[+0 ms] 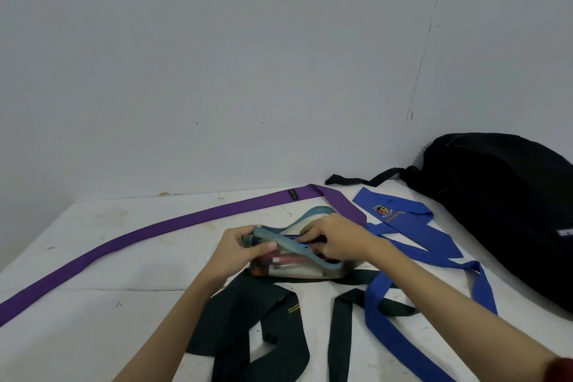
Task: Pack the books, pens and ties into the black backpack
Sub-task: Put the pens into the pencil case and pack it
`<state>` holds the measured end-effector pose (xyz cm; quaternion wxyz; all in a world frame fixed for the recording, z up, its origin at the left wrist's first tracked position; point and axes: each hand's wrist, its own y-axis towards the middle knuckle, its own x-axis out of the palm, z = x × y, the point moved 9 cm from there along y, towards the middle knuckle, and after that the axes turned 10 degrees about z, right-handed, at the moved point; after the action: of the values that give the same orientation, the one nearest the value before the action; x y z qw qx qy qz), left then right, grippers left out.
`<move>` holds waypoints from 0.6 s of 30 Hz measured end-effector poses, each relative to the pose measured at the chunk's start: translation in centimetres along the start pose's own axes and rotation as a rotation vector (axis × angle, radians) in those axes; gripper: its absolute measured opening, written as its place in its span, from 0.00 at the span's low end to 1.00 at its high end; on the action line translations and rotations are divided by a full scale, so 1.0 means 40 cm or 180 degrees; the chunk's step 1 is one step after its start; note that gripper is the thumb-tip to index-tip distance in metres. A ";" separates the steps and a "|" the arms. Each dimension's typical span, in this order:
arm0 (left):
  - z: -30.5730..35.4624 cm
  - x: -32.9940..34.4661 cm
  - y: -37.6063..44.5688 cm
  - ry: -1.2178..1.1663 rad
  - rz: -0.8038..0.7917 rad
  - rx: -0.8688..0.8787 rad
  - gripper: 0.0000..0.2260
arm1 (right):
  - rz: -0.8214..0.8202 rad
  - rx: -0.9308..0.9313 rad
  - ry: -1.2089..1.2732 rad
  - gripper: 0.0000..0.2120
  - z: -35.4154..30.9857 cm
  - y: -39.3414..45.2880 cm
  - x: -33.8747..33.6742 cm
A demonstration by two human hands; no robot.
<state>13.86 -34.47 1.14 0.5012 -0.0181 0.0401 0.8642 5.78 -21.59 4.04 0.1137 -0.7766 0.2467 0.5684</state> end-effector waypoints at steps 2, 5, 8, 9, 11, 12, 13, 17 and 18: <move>-0.001 -0.007 0.003 0.0044 0.0037 0.0014 0.07 | 0.0132 -0.0023 -0.0035 0.16 0.002 -0.004 0.001; -0.004 -0.009 0.000 0.0014 0.0017 -0.0010 0.07 | 0.0422 0.0107 0.0321 0.13 0.009 -0.004 -0.037; -0.006 -0.023 0.001 0.0021 0.0166 -0.0022 0.07 | 0.0435 -0.0019 0.0062 0.10 -0.019 -0.002 -0.025; -0.007 -0.034 0.001 0.0040 0.0248 -0.0027 0.07 | 0.0377 -0.0076 -0.0040 0.09 -0.029 0.000 -0.010; -0.004 -0.049 0.002 0.0074 0.0350 -0.0023 0.07 | 0.0509 -0.0008 0.0162 0.07 -0.034 0.007 -0.014; 0.001 -0.053 0.001 0.0119 0.0367 0.0003 0.06 | 0.0709 0.0106 0.0472 0.06 -0.032 0.011 -0.034; 0.007 -0.055 0.001 0.0176 0.0391 0.0044 0.06 | 0.0936 0.0267 0.0858 0.05 -0.028 0.015 -0.058; 0.040 -0.065 -0.004 0.0336 0.0552 0.0305 0.07 | 0.1167 0.0715 0.1544 0.11 -0.058 0.040 -0.075; 0.048 -0.064 -0.007 0.0410 0.0554 0.0364 0.08 | 0.1084 0.0742 0.1527 0.12 -0.077 0.049 -0.059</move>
<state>15.40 -36.38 3.23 0.4209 -0.0414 0.1228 0.8978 6.78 -24.05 7.47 0.0437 -0.8179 0.4564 0.3477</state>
